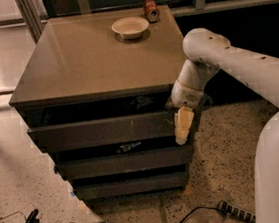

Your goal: Open top drawer

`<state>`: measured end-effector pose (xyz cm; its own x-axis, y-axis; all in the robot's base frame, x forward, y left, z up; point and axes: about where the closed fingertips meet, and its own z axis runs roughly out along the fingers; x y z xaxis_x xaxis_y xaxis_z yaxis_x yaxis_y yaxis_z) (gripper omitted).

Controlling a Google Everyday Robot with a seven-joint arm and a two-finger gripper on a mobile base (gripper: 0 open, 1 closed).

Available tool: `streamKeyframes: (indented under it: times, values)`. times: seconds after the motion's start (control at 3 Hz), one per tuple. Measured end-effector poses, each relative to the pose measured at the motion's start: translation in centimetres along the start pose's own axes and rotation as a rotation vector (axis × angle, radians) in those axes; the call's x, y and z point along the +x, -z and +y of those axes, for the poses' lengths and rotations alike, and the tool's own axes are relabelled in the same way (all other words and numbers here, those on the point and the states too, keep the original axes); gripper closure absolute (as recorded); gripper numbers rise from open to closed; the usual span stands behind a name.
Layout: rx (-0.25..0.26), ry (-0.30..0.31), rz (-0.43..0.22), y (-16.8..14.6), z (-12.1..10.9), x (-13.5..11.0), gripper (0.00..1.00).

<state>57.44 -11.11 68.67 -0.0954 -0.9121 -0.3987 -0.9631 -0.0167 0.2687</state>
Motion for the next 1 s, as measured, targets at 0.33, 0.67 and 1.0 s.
streamKeyframes:
  times: [0.33, 0.67, 1.0]
  values:
    - [0.000, 0.000, -0.001, 0.0, 0.0, 0.0, 0.00]
    - [-0.036, 0.028, 0.012, -1.1, 2.4, 0.9, 0.00]
    - [-0.040, 0.029, 0.011, -1.1, 2.5, 0.9, 0.00]
